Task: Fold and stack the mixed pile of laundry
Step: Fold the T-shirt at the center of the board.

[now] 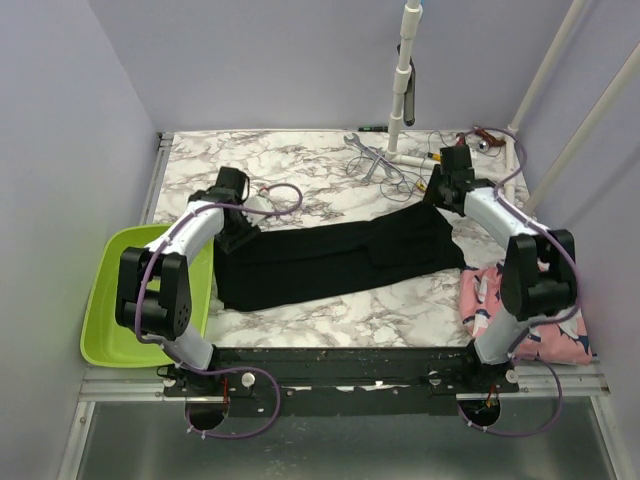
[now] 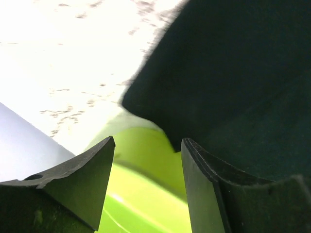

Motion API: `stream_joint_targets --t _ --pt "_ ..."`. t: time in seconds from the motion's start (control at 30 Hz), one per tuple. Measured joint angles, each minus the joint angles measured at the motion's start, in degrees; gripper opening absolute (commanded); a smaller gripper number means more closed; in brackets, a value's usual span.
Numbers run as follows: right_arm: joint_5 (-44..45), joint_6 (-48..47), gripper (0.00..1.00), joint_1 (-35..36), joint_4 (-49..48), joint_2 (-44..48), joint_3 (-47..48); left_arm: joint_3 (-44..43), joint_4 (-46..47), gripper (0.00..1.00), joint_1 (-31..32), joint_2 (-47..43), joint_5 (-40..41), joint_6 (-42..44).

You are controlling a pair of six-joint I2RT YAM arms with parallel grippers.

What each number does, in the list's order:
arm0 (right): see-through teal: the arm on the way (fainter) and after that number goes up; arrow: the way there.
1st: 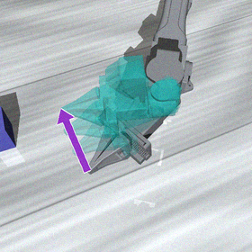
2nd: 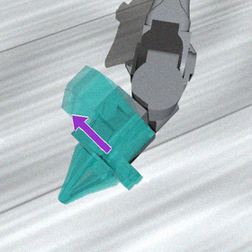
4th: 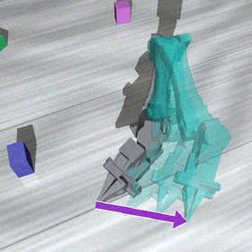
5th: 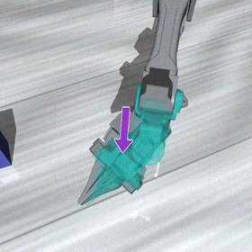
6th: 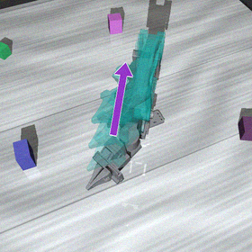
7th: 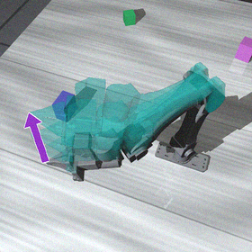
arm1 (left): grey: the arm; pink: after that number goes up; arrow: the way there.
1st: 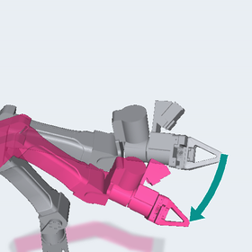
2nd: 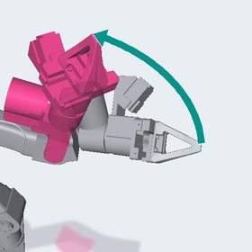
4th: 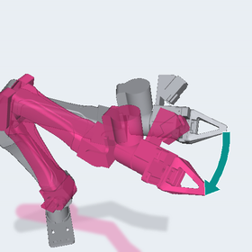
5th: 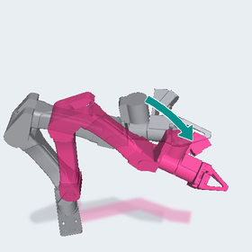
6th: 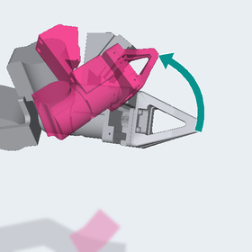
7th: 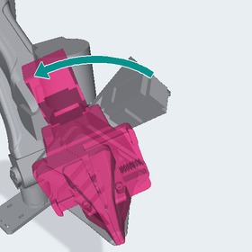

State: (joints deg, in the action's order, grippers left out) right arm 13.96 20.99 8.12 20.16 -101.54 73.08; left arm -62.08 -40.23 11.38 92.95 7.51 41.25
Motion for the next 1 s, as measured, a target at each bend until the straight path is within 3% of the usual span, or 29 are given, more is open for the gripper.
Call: stream_joint_targets --t 0.17,0.27,0.37,0.47,0.67,0.9,1.0 --pt "-0.9 3.8 0.52 0.0 -0.2 9.2 -12.2 -9.2 -1.2 0.58 -2.8 0.5 -1.8 -1.7" --pt "-1.6 5.6 0.52 0.0 -0.2 9.2 -17.2 -13.1 0.1 0.58 -2.4 5.1 -0.2 -2.3" --pt "-2.3 6.8 0.51 0.0 0.0 7.3 -20.5 -11.7 3.0 0.58 -0.2 9.5 2.8 -2.0" --pt "-2.9 7.0 0.5 0.0 -0.1 5.3 -18.8 -6.1 7.1 0.58 3.6 11.0 7.6 -0.3" --pt "-2.8 6.1 0.49 0.0 0.2 -2.1 -10.1 9.2 20.4 0.59 15.0 8.3 24.5 8.9" --pt "-4.3 4.2 0.48 0.0 1.0 -12.2 3.4 14.1 16.9 0.59 18.3 3.6 23.3 10.8" --pt "-5.1 3.2 0.47 0.0 2.1 -16.2 9.3 16.6 11.7 0.59 23.0 1.0 22.6 10.5"
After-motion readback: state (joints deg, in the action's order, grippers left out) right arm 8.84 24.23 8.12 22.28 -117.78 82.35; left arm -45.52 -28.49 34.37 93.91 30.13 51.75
